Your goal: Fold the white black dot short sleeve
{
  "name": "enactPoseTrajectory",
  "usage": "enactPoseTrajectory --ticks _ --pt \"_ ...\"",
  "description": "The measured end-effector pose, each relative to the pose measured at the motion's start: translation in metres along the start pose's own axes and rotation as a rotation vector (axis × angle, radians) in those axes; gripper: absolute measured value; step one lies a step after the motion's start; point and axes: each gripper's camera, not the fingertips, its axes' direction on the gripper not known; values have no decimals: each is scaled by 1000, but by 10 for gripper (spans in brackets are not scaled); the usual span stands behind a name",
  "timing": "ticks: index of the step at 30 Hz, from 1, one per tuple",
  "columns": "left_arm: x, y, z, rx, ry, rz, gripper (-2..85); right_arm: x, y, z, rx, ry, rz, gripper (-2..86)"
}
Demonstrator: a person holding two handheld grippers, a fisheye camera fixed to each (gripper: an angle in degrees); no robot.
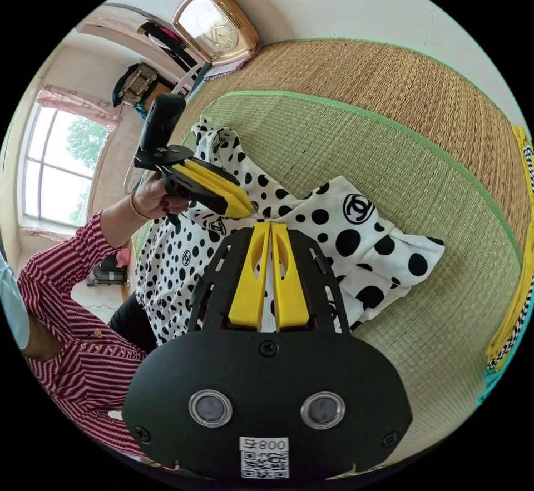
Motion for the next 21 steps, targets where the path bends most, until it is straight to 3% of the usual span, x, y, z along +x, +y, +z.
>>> enactPoseTrajectory --ticks 7,14,19,21 --pt "16 6 -1 102 -245 -11 5 -13 -8 25 -52 77 -11 1" --pt "41 37 -11 167 -262 46 14 6 6 27 15 -33 48 4" --pt "75 70 10 2 -292 223 53 -13 12 23 35 -29 -45 18" --pt "87 82 25 -83 -412 282 67 -27 10 24 20 6 -108 36"
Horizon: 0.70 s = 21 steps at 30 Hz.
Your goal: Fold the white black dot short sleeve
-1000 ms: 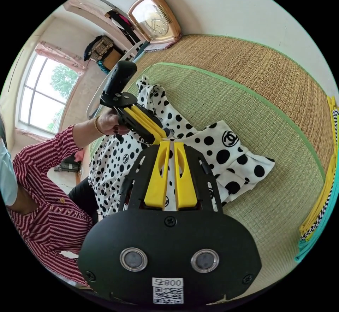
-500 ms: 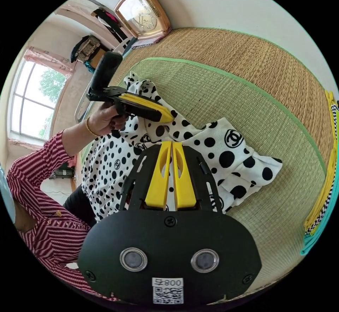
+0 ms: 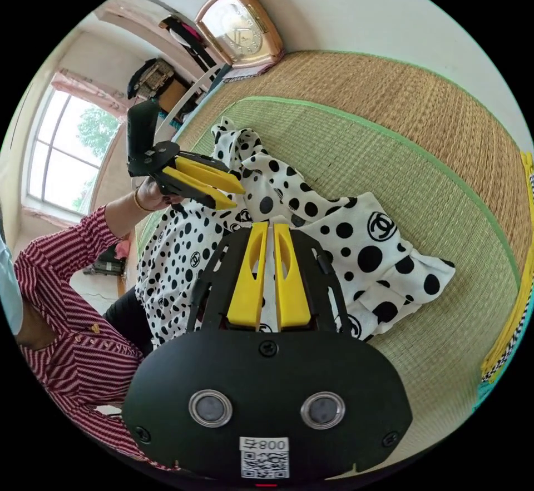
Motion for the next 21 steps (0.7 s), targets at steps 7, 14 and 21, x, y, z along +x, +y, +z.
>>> enactPoseTrajectory --ticks 7,14,21 --pt "26 7 3 -25 -112 59 18 -38 -16 35 -171 126 -217 85" --pt "39 14 -2 7 -101 91 35 -49 -16 46 -210 200 -274 88" --pt "48 15 6 -56 -158 113 17 -48 -13 51 -210 195 -267 90"
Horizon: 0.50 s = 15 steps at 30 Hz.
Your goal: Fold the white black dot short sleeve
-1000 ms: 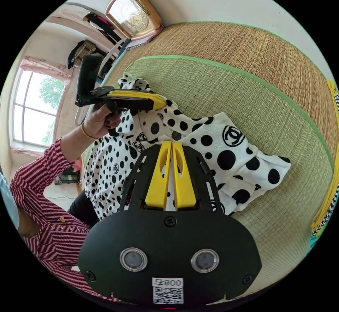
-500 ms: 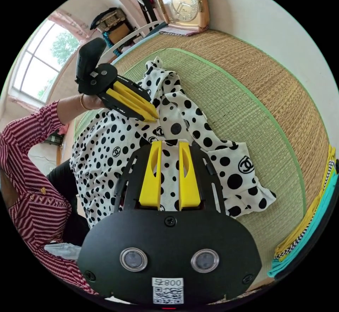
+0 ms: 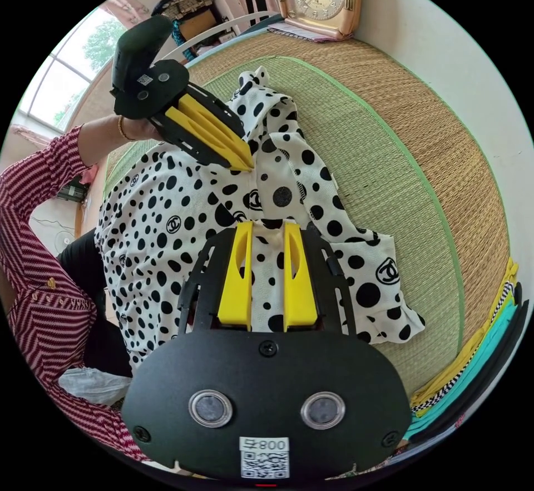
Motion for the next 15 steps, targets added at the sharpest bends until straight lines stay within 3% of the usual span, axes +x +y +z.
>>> enactPoseTrajectory --ticks 10,15 --pt "-20 23 -47 185 134 -109 7 -7 -9 -7 -9 18 -50 89" --pt "-26 27 -58 214 140 -121 13 -2 -16 -15 -59 -3 -81 47"
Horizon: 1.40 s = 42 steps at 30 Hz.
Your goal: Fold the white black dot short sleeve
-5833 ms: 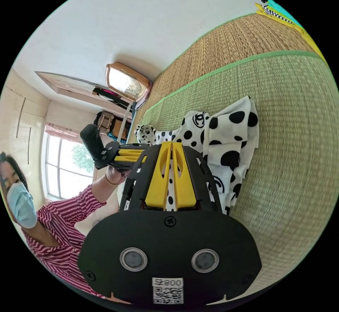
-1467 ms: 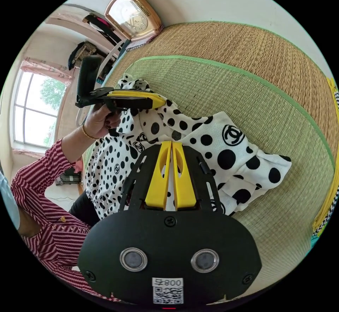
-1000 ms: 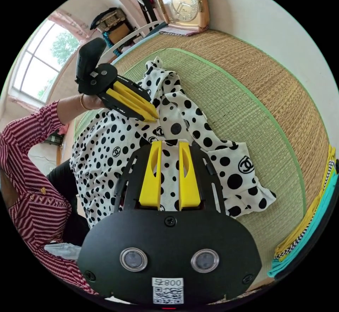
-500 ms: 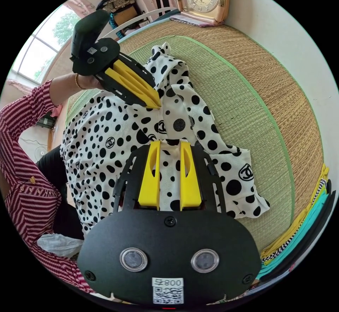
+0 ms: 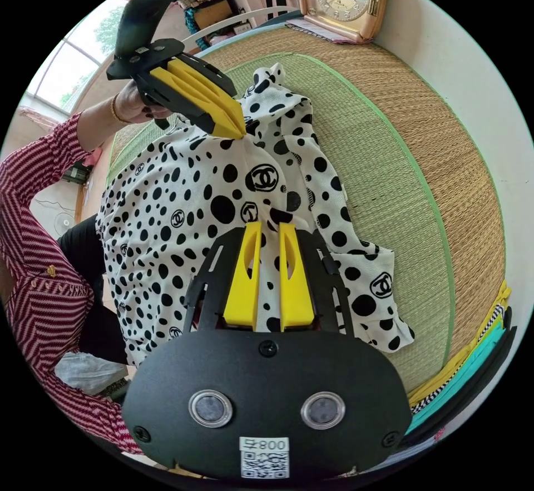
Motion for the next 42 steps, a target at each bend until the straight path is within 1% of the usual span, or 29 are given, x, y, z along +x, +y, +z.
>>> enactPoseTrajectory --ticks 4,7,9,11,14,16,18,20,21,23,25,29,34,36,40,42 --pt "-8 0 -1 11 -2 -25 27 13 -3 -12 -31 -81 -15 18" --pt "-3 -8 3 25 51 21 52 21 -3 -20 -24 -103 -2 11" --pt "10 -22 23 -42 72 102 69 25 -2 -26 -14 -119 3 9" --pt "20 -34 41 -119 32 171 72 30 -2 -35 -15 -133 4 8" --pt "22 -49 69 -256 -1 216 53 38 -4 -47 -31 -187 2 6" --pt "18 -54 71 -285 60 229 33 45 -7 -52 -52 -230 6 5" --pt "6 -61 63 -289 174 212 18 54 -9 -56 -84 -284 17 5" --pt "-8 -66 59 -289 266 181 13 68 -13 -61 -128 -407 27 5" --pt "-17 -69 59 -296 318 159 10 72 -13 -62 -132 -437 33 6" --pt "-33 -73 64 -307 380 113 8 88 -15 -62 -162 -576 56 6" --pt "-47 -77 71 -322 422 66 7 102 -17 -60 -164 -612 118 6" --pt "-71 -81 80 -314 371 -22 6 120 -20 -61 -140 -590 241 6" --pt "-82 -81 76 -291 306 -51 7 118 -21 -70 -109 -518 294 7" --pt "-83 -80 71 -274 269 -50 7 117 -16 -81 -59 -483 312 8" --pt "-82 -74 57 -215 225 -56 9 108 11 -115 119 -415 356 6" --pt "-85 -65 37 -133 191 -78 10 102 28 -126 199 -394 386 4"
